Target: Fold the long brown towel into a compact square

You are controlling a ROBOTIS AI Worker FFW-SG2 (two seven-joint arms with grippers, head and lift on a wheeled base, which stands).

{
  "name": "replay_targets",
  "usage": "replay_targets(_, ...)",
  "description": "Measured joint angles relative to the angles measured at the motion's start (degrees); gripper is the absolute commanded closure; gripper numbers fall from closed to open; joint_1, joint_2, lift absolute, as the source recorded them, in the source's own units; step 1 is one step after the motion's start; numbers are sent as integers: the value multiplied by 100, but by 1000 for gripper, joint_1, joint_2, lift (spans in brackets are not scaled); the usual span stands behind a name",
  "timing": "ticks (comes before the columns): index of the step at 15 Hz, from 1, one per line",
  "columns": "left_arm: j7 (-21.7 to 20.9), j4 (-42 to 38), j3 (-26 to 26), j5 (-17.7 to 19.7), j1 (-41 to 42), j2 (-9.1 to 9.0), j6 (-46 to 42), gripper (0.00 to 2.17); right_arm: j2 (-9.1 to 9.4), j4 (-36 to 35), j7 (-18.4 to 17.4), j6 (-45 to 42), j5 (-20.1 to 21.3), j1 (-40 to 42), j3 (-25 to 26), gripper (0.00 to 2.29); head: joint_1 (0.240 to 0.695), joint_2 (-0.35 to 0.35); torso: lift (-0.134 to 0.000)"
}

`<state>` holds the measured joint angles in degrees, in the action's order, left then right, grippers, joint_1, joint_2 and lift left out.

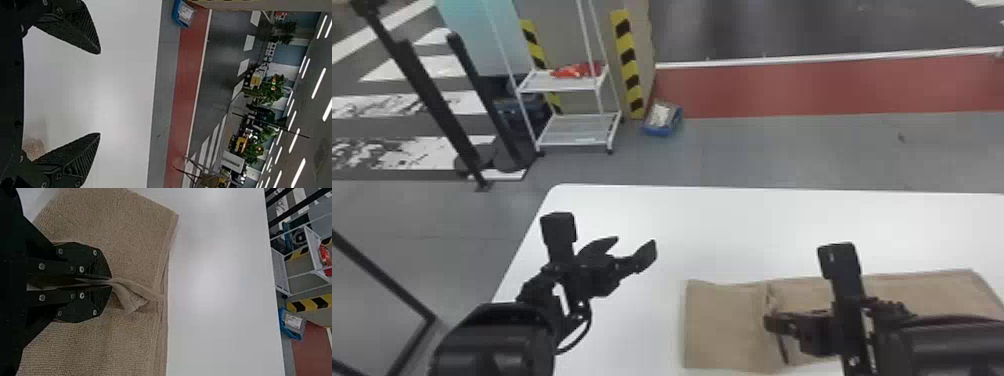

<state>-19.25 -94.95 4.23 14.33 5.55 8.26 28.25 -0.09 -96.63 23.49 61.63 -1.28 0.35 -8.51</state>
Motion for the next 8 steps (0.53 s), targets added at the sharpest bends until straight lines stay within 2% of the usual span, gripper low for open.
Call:
replay_targets(3,0,-32,12,0,22,0,10,157,0,-786,248,454,-54,314,196,1031,695,181,0)
replay_targets(8,9,-59,16,-21,40,0,59,157,0,-1866,729,1228,-94,661,968,1031,695,140,0)
